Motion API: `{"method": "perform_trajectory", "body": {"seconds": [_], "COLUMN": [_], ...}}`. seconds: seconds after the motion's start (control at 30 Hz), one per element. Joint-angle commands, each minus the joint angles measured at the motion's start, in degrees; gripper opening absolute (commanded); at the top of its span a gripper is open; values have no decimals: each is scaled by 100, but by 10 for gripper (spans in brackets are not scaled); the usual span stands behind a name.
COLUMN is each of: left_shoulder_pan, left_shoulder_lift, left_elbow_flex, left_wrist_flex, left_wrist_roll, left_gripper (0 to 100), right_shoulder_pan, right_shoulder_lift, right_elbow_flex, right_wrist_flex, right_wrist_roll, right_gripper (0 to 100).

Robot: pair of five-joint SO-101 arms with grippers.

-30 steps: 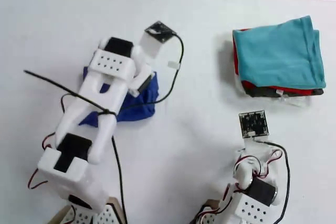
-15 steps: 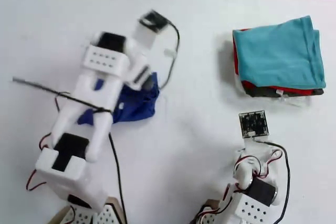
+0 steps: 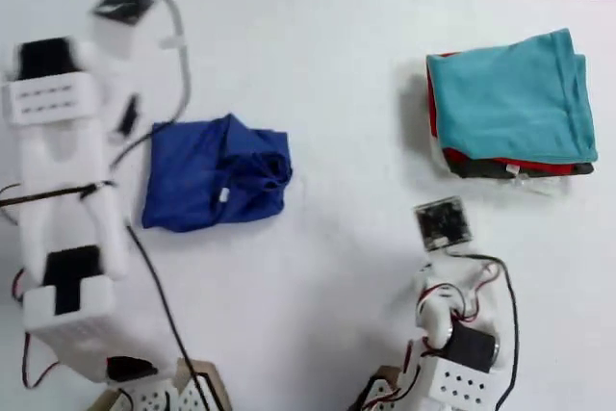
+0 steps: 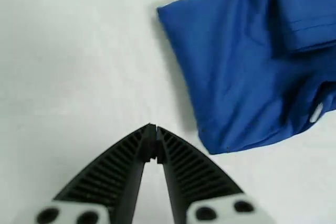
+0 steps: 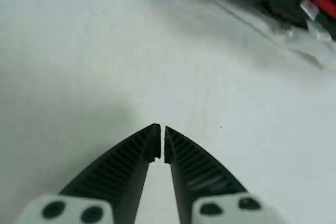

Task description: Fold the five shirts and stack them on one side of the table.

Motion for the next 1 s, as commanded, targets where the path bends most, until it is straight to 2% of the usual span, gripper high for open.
{"method": "perform_trajectory", "body": {"seconds": [0.0, 0.17, 0.3, 0.43, 0.53, 0.63, 0.8, 0.97], "left_shoulder_pan": [-1169, -2813, -3912, -4563, -4730, -4712, -4738, -4633], "left_shoulder_lift": [-624, -1477, -2057, -2602, -3130, -3780, -5064, -6338], "left_elbow_flex": [75, 1042, 2695, 4259, 5209, 6097, 7618, 9253], "left_wrist_flex": [53, -88, -589, -1257, -1635, -2101, -3490, -4290], "left_wrist_roll": [-484, -1345, -1407, -1407, -1407, -1389, -721, -580], "left_gripper": [28, 28, 28, 28, 28, 28, 27, 27], "right_shoulder_pan": [-664, -1068, -1587, -2079, -2299, -2835, -3925, -4251], "right_shoulder_lift": [-57, -57, -31, 541, 1473, 2818, 5446, 7389], "right_elbow_flex": [18, -316, -870, -1635, -2822, -4097, -5899, -7288], "right_wrist_flex": [-127, -356, -435, -462, -462, -453, -426, -497], "right_wrist_roll": [-26, -26, -35, -220, -747, -1310, -1916, -2523], "right_gripper": [21, 21, 21, 21, 21, 21, 21, 21]}}
